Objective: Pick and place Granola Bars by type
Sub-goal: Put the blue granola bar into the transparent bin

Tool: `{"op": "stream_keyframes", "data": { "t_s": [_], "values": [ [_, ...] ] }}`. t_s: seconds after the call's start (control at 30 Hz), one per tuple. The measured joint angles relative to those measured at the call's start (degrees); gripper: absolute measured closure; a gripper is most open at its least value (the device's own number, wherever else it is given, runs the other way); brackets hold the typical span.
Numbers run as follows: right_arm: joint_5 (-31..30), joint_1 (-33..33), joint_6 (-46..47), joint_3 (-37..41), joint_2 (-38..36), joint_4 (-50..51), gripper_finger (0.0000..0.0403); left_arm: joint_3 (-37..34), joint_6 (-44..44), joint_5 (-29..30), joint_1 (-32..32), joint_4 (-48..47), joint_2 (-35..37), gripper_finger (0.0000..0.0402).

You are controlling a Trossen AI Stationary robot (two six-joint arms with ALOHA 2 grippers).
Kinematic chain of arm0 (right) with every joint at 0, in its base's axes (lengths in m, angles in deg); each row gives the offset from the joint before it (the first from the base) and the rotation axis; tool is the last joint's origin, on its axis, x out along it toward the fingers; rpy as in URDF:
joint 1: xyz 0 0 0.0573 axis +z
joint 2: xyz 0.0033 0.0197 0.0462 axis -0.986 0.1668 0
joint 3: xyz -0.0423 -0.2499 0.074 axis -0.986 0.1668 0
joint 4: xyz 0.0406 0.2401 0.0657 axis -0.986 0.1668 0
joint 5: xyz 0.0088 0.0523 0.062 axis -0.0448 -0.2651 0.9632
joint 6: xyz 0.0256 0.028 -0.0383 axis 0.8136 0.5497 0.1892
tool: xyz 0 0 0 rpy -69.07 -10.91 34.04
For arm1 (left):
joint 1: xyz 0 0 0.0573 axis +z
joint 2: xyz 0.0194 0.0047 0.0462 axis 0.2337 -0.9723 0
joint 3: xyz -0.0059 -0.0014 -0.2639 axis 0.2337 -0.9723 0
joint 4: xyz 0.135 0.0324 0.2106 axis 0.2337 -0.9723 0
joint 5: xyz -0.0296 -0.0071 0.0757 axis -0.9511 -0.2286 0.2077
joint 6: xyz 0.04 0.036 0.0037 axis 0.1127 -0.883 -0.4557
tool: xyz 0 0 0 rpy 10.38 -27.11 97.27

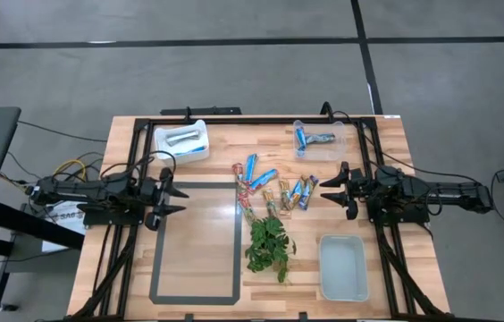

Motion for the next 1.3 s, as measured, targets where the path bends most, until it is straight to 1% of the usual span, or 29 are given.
{"op": "stream_keyframes", "data": {
  "t_s": [0.23, 1.3],
  "values": [
    [0.0, 0.01, 0.0, 0.0, 0.0, 0.0, 0.0239, -0.01, 2.13, -0.71, 0.0, 0.13, -0.02, 0.0237],
    [0.0, 0.0, 0.04, 0.02, -0.01, -0.02, 0.0238, -0.05, 2.19, -0.55, 0.0, 0.13, -0.33, 0.0237]
  ]
}}
